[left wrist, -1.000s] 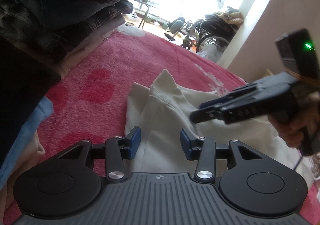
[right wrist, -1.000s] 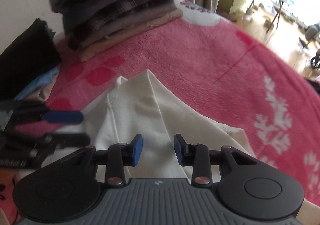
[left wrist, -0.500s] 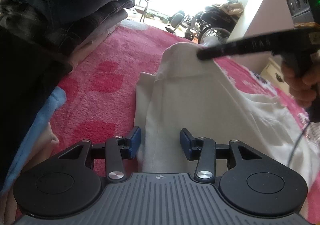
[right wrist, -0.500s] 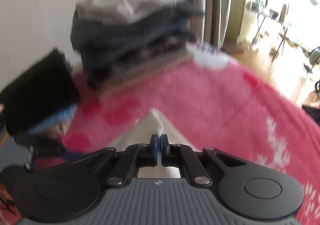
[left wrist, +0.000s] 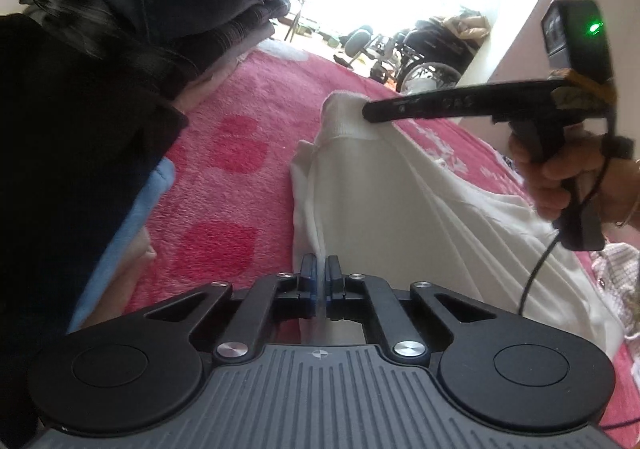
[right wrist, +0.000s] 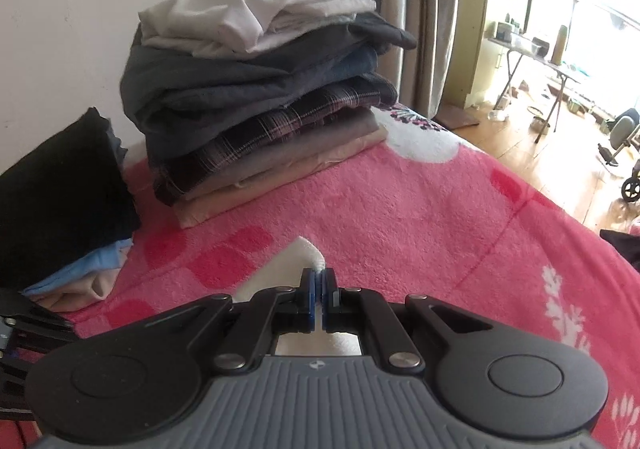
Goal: Fold clothes
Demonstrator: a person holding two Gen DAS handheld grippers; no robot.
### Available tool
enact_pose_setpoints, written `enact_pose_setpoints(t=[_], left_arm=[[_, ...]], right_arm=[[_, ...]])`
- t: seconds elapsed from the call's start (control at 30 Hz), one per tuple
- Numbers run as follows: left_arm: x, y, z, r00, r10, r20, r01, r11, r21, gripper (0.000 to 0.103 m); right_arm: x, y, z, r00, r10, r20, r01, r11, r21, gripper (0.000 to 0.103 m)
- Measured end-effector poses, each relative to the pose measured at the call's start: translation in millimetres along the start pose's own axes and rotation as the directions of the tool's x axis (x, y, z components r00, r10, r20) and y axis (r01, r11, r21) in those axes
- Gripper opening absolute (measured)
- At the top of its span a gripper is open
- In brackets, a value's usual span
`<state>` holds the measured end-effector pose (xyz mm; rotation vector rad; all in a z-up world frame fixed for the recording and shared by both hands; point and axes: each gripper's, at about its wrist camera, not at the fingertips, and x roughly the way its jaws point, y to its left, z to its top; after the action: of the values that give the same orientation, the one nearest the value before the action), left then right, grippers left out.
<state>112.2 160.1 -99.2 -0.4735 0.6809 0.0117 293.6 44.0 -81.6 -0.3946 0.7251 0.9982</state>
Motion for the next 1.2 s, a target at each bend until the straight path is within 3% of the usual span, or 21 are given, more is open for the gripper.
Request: enact_pose_setpoints(t=[0.13,0.27,0.47,0.63,0.77,0.87,0.97,1.07,1.2], left_arm=[[-6.6,4.3,1.5,1.0,-0.004,-0.005,0.004,1.0,-0.028,0.001],[-2.7,2.3,-1.2,0.999,0.033,-0.03,-0.034,0.999,-0.024,0.002],[-3.0,-2.8,-6.1,0.995,0.091,-0.05,-0.09,0.995,0.036,0.008],[-16.7,-3.1,-2.2,0.997,0.082,0.011,-0.083,0.995,0.06,0.015],[-21.3,-10.6,5.3,0.997,0.021,0.076,-0.026,0.997,0.073,0.021],[-4.9,-20.1,7.4,1.0,-0.001,0.027,-0.001,0.995,0.096,0.022],[16.2,-22.2,2.1,0.996,0.065,-0.057,-0.058,0.992,0.116,0.022],[20.2,-19.3,-1.1,0.994,0.089,-0.07,-0.081,0.99,0.115,0.022],[19.5,-16.2,-0.7,0.993,0.094,-0.074,-0.087,0.991,0.103,0.022]], right_arm=[[-2.9,2.9,-4.4,1.0,0.0,0.022,0.0,1.0,-0.005,0.003],[15.2,11.1,-8.3,0.999,-0.031,-0.013,0.031,0.999,-0.037,0.004],[30.1,-5.0,-6.8,0.989,-0.145,0.042,0.138,0.981,0.138,0.005],[-43.2,-64.4,-7.1,0.969,-0.208,0.134,0.137,0.901,0.411,0.018],[-130.3,-116.5,-31.5,0.941,-0.326,0.094,0.237,0.83,0.506,0.022],[-162.1,-121.9,-51.3,0.935,-0.353,-0.033,0.341,0.872,0.351,0.023],[-155.5,-109.8,-73.3,0.921,-0.338,-0.191,0.368,0.917,0.155,0.023],[-128.3,-90.8,-87.5,0.905,-0.323,-0.277,0.335,0.942,-0.007,0.023],[-90.1,-70.3,-85.2,0.913,-0.286,-0.29,0.238,0.952,-0.19,0.024]])
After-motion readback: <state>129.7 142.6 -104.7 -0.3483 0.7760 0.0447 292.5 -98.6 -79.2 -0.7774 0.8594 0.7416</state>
